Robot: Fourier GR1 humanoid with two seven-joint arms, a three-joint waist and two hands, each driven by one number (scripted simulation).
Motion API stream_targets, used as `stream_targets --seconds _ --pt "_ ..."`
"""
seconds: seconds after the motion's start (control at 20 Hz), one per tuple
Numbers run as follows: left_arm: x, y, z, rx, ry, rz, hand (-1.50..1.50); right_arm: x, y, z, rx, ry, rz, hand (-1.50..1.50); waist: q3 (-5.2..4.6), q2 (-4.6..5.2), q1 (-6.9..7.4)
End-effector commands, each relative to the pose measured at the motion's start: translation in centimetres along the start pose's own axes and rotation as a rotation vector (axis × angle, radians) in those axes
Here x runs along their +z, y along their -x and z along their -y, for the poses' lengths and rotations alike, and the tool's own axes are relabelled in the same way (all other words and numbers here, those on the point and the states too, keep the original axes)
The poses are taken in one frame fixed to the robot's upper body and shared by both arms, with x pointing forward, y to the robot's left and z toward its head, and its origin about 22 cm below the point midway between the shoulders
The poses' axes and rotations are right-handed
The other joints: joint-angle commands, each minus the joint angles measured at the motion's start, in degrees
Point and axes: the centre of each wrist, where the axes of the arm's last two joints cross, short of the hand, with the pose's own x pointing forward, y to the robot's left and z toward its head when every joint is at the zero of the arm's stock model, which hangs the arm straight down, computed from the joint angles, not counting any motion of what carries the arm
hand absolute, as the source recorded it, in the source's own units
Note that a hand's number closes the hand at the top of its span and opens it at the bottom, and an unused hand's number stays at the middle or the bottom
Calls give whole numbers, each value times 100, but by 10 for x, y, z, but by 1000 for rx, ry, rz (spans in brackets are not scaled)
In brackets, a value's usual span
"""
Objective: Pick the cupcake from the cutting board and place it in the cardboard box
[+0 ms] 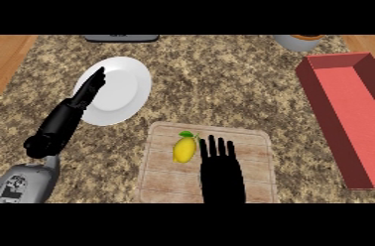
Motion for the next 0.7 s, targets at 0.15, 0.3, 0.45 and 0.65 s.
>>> stream_targets --seconds 0.15,0.3,0.45,0.65 --pt "-4 -2 -16 -3 -13 -13 0 1 4 -29 53 4 58 150 1 1 -3" --pt "-1 -1 9 -9 -16 18 0 -17 14 -35 62 67 113 150 2 3 5" --pt "18 12 -6 -4 -6 8 0 -14 -1 -14 74 146 109 150 0 -2 22" --pt "-5 8 -4 -3 -16 1 0 -20 7 -25 109 194 148 150 0 3 -8"
